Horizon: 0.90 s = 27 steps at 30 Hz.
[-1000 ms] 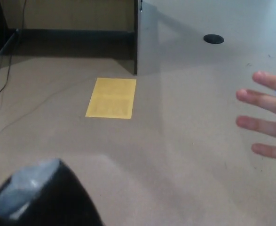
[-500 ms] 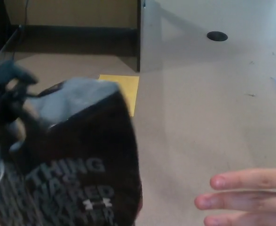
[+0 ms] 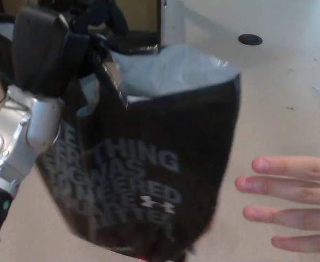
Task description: A person is holding a plastic bag and the robot extends its left hand to grab the bag by hooking its thumb into the holes at the top and brings its hand down by its side. Then it extends its arm again to hand the plastic bag back to the person.
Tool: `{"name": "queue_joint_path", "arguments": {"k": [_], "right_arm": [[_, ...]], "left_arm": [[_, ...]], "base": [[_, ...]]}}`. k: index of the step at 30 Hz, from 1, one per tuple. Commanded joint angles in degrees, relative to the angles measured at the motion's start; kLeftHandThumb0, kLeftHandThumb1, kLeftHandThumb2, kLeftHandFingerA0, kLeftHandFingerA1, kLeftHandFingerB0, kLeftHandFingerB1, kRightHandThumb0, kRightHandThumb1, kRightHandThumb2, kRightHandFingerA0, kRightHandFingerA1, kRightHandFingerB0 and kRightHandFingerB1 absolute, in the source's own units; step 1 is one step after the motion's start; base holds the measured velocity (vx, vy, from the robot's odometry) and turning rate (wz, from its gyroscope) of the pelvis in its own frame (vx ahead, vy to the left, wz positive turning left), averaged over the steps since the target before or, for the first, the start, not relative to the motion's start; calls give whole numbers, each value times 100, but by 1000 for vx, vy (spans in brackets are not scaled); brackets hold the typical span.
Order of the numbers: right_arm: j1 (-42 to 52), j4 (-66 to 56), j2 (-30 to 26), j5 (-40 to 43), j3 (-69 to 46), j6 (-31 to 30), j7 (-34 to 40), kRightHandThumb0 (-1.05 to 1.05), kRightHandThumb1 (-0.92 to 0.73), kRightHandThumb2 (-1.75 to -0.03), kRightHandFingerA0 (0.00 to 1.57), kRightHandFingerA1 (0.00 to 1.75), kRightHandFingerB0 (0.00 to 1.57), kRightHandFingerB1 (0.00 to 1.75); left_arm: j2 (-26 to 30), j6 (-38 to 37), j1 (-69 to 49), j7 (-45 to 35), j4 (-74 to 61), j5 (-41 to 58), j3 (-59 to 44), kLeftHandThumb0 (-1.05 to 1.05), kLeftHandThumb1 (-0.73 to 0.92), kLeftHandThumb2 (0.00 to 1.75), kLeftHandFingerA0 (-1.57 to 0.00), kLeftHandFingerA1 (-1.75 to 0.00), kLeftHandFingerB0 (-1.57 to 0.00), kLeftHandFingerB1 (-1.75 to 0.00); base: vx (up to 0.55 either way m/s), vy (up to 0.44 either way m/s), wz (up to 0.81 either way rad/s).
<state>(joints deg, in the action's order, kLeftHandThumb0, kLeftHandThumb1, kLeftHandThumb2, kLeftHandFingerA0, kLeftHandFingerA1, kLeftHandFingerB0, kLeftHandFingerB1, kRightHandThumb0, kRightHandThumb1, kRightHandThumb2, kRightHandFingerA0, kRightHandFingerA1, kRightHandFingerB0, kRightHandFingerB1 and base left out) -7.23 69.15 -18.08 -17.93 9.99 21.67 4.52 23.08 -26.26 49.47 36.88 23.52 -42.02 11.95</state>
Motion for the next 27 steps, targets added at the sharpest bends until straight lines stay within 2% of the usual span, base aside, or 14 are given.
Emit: {"name": "queue_joint_path", "arguments": {"k": [1,2,3,6,8,11,14,15,16,19,23,24,25,27], "right_arm": [[26,2,-94,21,-28,-11,-55,-37,-65,-61,72,49,62,42],[58,-9,-94,32,-35,-8,-61,-37,-66,-62,72,49,62,43],[62,-10,-96,27,-31,1,-55,-37,-65,-61,72,49,61,43],[72,7,-121,5,-11,28,-67,-38,-65,-61,70,47,62,42],[34,33,-124,-7,2,4,-90,-39,-66,-62,69,47,61,42],[-32,37,-135,11,-19,-29,-100,-39,-64,-62,71,49,62,43],[-85,-28,-111,58,-64,-127,-97,-37,-66,-61,69,47,61,42],[-70,-22,-121,44,-58,-78,-83,-36,-66,-61,70,48,61,42],[-72,-29,-127,27,-48,-63,-75,-39,-65,-62,70,49,61,43],[-119,-29,-102,3,-24,-78,-82,-40,-64,-62,69,48,62,43],[-219,-7,-74,13,-26,-142,-101,-41,-63,-63,70,49,62,43],[-234,16,-80,33,-43,-199,-118,-39,-64,-62,70,48,62,42],[-137,-12,-90,69,-69,-113,-140,-39,-64,-61,70,47,62,42],[-53,-30,-120,45,-56,-53,-119,-40,-65,-62,70,47,61,42]], "left_arm": [[186,336,523,-41,68,-352,-33,-12,71,75,-88,-174,-69,-146],[206,336,578,-83,99,-343,-37,-7,69,78,-108,-169,-75,-138],[215,326,601,-89,112,-342,-35,-13,74,76,-90,-175,-68,-143],[179,300,702,-44,99,-389,3,-15,74,73,-91,-175,-64,-153],[148,282,775,45,103,-450,31,-15,71,71,-92,-175,-64,-153],[107,206,919,62,38,-482,70,-15,73,64,-90,-175,-57,-159],[-125,322,1103,-267,-343,-410,132,-16,72,66,-91,-175,-61,-150],[-243,268,1106,-385,-455,-276,137,-4,73,66,-98,-175,-62,-146],[-322,283,1138,-361,-517,-324,162,-16,71,66,-94,-175,-65,-148],[-705,309,1279,-357,-890,-498,343,-19,65,62,-93,-175,-63,-148],[-1026,437,1366,-476,-1177,-566,447,-21,66,59,-95,-175,-63,-148],[-1216,544,1346,-606,-1360,-545,499,-21,65,59,-94,-175,-60,-153],[-1384,627,1303,-627,-1591,-659,593,-23,46,86,-129,-144,-82,-121],[-1535,755,1216,-703,-1867,-798,677,-23,46,86,-129,-144,-80,-120]], "base": [[0,0,0],[0,0,0],[0,0,0],[0,0,0],[0,0,0],[0,0,0],[0,0,0],[0,0,0],[0,0,0],[0,0,0],[0,0,0],[0,0,0],[0,0,0],[0,0,0]]}}
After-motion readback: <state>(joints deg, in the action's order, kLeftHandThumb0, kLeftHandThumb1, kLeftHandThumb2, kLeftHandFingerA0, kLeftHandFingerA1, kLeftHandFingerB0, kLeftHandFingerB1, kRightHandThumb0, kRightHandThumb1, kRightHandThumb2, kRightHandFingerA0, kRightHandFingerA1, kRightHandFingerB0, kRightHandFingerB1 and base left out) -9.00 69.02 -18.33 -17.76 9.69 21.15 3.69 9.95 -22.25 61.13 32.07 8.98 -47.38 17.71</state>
